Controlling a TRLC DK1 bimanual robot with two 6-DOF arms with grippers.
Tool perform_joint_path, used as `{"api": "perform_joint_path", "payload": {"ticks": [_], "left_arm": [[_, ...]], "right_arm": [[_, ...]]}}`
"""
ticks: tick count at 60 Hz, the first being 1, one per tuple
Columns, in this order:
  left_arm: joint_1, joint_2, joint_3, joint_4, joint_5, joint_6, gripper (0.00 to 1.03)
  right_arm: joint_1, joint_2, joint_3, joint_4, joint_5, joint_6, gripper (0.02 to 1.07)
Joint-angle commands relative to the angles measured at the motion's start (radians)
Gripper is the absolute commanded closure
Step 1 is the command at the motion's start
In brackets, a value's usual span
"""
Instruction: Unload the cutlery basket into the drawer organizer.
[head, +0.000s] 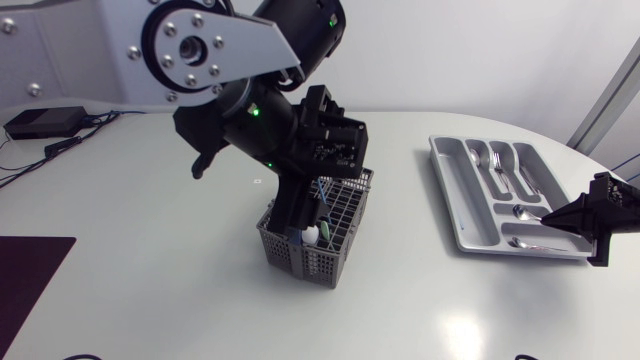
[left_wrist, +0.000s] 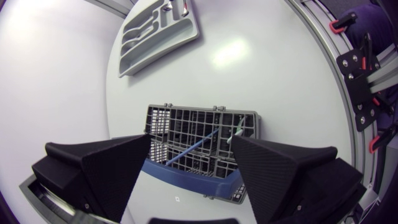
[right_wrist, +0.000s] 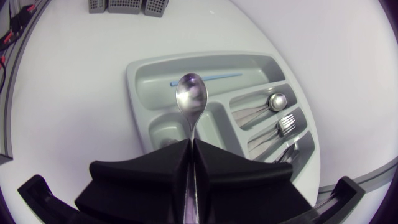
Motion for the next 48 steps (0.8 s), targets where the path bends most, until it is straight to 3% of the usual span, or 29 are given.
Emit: {"api": "perform_joint_path", "payload": {"ticks": [1, 25, 28, 40, 43, 48], "left_arm": [[-0.013, 0.030, -0.011, -0.027, -0.006, 0.060, 0.09], [-0.052, 0.102, -0.020, -0.047, -0.023, 0.123, 0.09], [-0.055, 0.110, -0.022, -0.047, -0.034, 0.131, 0.09], [-0.047, 0.129, -0.025, -0.047, -0.050, 0.163, 0.09], [-0.047, 0.129, -0.025, -0.047, -0.057, 0.172, 0.09], [-0.049, 0.128, -0.029, -0.048, -0.073, 0.189, 0.10]], "right_arm": [[-0.004, 0.057, 0.046, -0.024, 0.028, -0.094, 0.98], [0.036, 0.158, 0.095, 0.041, 0.163, -0.178, 0.90], [0.045, 0.159, 0.085, 0.053, 0.174, -0.177, 0.81], [0.051, 0.150, 0.065, 0.105, 0.189, -0.138, 0.28], [0.046, 0.133, 0.067, 0.107, 0.169, -0.115, 0.21], [0.034, 0.084, 0.052, 0.091, 0.126, -0.100, 0.18]]}}
